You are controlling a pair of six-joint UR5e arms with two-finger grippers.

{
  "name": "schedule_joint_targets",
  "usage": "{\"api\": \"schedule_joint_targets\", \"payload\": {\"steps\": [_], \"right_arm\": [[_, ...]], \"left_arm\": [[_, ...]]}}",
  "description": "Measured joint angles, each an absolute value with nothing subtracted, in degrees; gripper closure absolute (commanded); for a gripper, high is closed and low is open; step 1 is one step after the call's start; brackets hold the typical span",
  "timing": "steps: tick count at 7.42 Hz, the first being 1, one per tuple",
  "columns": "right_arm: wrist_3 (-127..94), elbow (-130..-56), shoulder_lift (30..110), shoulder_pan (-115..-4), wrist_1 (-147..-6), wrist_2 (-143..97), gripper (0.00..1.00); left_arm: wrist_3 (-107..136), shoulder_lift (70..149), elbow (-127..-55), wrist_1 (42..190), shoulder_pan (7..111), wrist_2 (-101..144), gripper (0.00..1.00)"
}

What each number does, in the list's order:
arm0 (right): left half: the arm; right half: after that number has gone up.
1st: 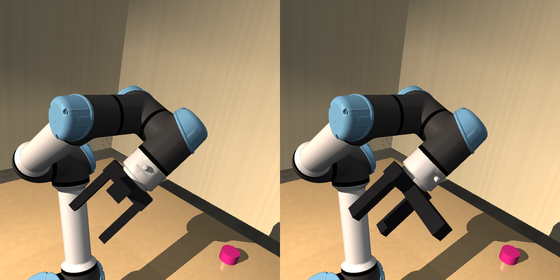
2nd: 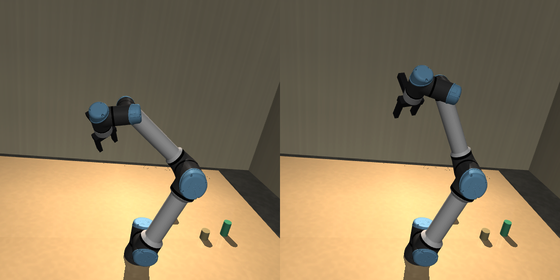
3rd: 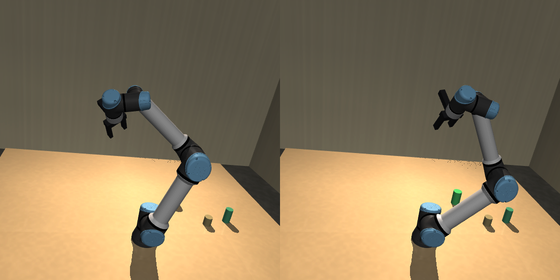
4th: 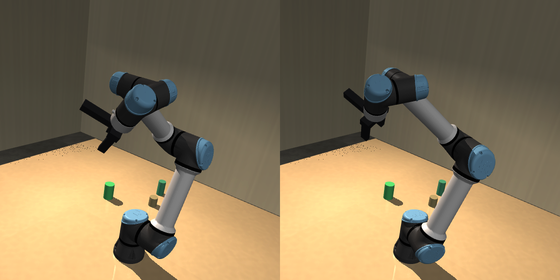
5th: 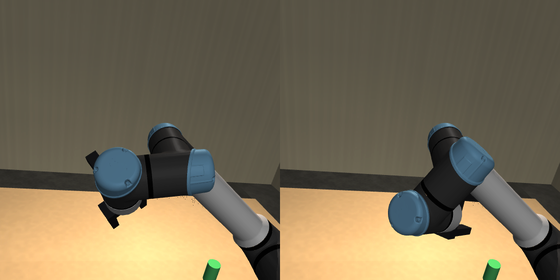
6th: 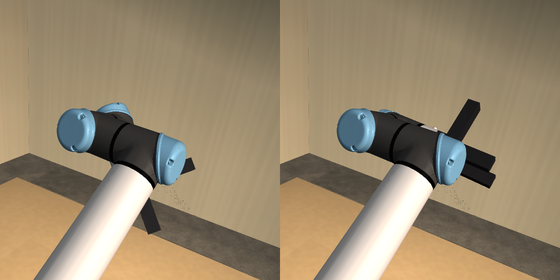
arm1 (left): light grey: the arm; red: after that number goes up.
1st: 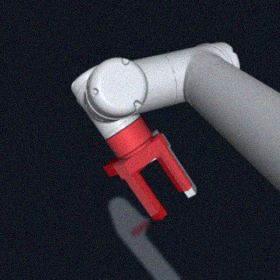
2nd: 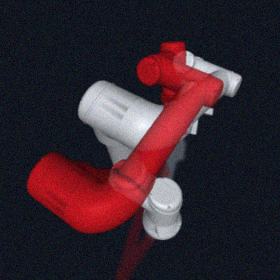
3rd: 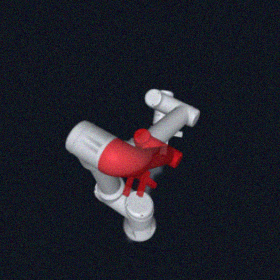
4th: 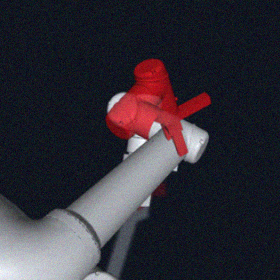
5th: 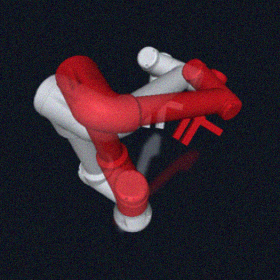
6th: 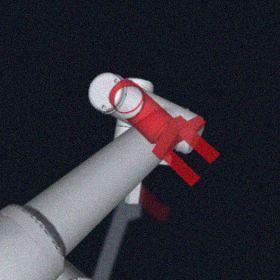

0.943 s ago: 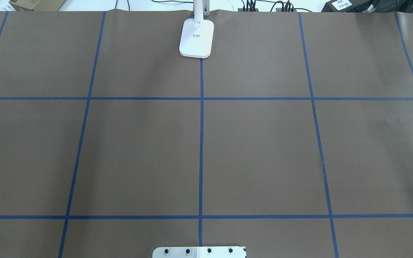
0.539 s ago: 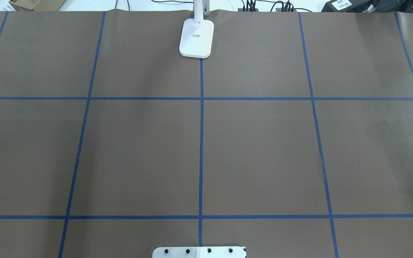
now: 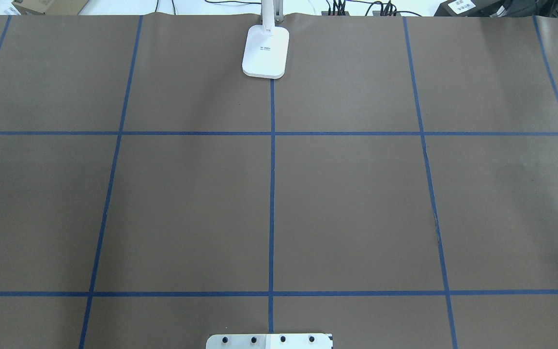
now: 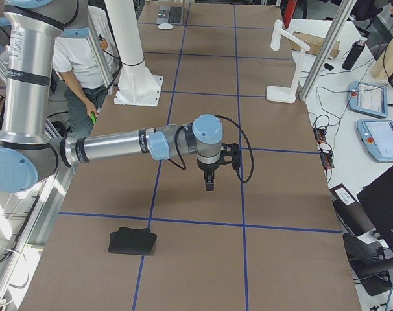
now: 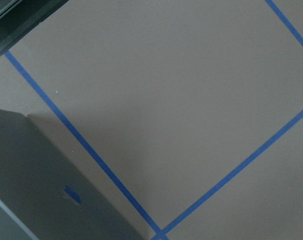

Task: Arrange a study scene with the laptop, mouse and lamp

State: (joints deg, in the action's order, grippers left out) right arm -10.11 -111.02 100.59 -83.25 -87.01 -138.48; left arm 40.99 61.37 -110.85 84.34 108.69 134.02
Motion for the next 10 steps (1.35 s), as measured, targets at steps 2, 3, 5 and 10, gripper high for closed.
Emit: {"api": "schedule_joint_targets", "payload": {"steps": [2, 3, 5, 10], "right_arm": [[-10.1, -112.3, 101.4, -83.1, -87.0, -138.8, 0.01], [-10.1, -112.8, 101.7, -83.0, -87.0, -139.0, 0.01], [-10.1, -114.0, 102.2, -82.7, -87.0, -139.1, 0.01], [-10.1, -115.3, 103.4, -82.6, -87.0, -139.0, 0.01]], "left_arm": [[44.0, 60.9, -107.8, 85.1, 109.3, 133.6, 0.0], [44.6, 60.6, -106.2, 85.9, 109.5, 133.7, 0.0], [45.6, 59.8, -105.1, 86.6, 109.7, 133.9, 0.01], [47.6, 58.5, -104.5, 86.8, 110.0, 133.9, 0.18]]}}
